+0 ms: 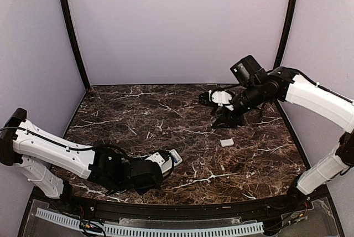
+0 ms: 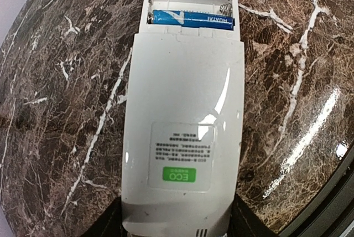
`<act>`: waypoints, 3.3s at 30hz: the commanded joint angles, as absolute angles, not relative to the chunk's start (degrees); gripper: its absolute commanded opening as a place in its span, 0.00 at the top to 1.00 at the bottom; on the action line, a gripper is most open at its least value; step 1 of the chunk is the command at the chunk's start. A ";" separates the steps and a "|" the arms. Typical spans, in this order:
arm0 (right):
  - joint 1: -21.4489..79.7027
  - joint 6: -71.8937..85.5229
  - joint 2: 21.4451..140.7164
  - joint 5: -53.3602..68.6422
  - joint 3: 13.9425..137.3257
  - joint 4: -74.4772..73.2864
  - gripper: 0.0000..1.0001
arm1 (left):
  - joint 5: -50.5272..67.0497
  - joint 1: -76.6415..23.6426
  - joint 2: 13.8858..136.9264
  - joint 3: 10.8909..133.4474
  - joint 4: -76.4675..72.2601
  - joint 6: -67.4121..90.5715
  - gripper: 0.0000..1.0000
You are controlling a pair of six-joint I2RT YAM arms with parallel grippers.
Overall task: Load the batteries into the remote control
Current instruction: Pick up the battery at the center of the board.
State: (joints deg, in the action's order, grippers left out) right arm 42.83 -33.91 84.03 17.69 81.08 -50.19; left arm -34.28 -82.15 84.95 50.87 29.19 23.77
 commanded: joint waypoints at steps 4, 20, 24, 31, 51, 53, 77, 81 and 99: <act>43.77 -89.95 83.93 16.82 67.35 -46.06 0.54 | -30.23 -82.27 82.47 46.49 25.73 32.53 1.00; 47.10 -120.30 88.93 8.23 55.21 -40.83 0.50 | -29.15 -82.27 81.08 40.99 21.27 31.08 1.00; 47.29 -121.98 90.67 9.26 55.86 -41.01 0.50 | -29.45 -82.27 81.50 41.40 21.11 30.05 1.00; 47.75 -123.92 91.82 9.00 53.86 -40.32 0.51 | -29.30 -82.18 83.12 41.67 19.58 28.27 1.00; 47.82 -124.53 95.14 3.61 52.49 -36.79 0.60 | -28.92 -81.65 83.15 40.62 18.39 28.21 1.00; 47.81 -124.55 95.43 3.60 52.80 -36.68 0.62 | -28.92 -81.65 83.15 40.61 18.33 28.21 1.00; 49.53 -105.09 94.13 8.14 55.55 -44.77 0.99 | -28.40 -81.56 85.59 40.59 17.45 27.66 1.00; 50.05 -97.12 93.81 9.68 56.84 -46.46 1.00 | -28.32 -81.56 85.61 40.69 17.32 27.47 1.00; 49.87 -38.69 81.20 14.09 68.88 -39.23 1.00 | -21.40 -81.56 89.05 43.33 14.60 19.64 1.00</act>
